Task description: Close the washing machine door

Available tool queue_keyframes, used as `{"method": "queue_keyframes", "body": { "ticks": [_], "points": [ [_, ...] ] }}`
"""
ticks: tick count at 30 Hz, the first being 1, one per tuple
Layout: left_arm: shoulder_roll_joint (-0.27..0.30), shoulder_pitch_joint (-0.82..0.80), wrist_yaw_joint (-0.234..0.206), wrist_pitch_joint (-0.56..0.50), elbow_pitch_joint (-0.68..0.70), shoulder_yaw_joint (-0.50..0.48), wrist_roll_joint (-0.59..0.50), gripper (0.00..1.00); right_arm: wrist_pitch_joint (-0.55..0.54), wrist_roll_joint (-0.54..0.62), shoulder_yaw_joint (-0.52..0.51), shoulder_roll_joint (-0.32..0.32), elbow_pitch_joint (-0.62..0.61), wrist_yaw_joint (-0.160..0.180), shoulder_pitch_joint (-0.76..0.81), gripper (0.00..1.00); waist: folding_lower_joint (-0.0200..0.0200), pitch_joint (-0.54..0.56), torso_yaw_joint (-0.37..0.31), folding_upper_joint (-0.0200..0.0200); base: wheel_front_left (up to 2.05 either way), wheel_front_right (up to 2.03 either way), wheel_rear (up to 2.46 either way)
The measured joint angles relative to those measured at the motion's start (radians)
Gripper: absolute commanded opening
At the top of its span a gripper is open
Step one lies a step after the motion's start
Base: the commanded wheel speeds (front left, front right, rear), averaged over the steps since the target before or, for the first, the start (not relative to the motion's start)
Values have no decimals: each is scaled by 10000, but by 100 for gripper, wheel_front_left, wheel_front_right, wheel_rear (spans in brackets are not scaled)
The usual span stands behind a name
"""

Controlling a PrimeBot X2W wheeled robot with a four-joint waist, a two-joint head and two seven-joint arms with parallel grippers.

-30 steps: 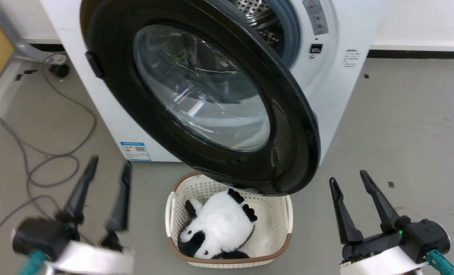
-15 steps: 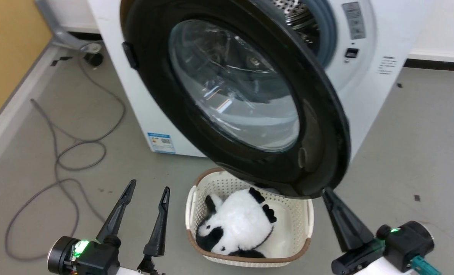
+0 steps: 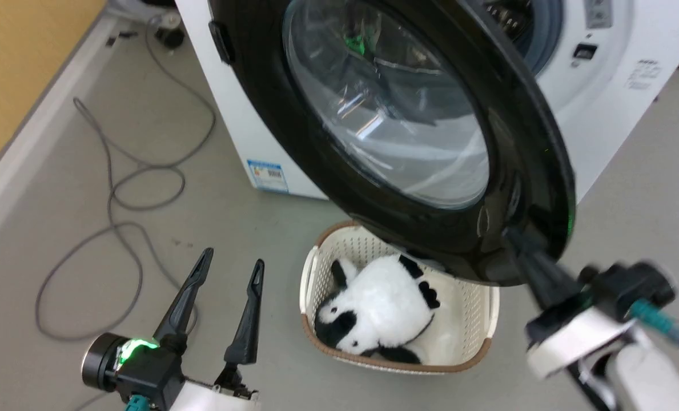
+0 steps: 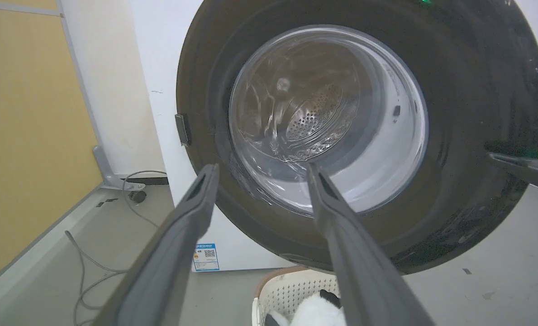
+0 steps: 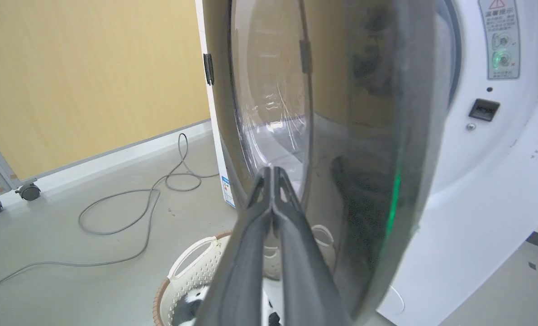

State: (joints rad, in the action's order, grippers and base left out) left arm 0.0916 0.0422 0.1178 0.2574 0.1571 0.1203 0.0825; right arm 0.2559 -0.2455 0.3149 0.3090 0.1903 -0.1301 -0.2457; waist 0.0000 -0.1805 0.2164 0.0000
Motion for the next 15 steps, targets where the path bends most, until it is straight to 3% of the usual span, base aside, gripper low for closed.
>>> {"method": "queue_keyframes", "body": {
  "ticks": [5, 15],
  "points": [
    [-148, -258, 81, 0, 56, 48, 0, 100, -178, -314, -263, 458, 497, -27, -1075, 0, 0, -572, 152, 0, 0, 0, 0],
    [-341, -1181, 84, 0, 280, 458, 40, 100, -972, -905, -477, 2259, 1141, -25, -4300, 0, 1, -2321, 541, 0, 0, 0, 0]
  ]
}}
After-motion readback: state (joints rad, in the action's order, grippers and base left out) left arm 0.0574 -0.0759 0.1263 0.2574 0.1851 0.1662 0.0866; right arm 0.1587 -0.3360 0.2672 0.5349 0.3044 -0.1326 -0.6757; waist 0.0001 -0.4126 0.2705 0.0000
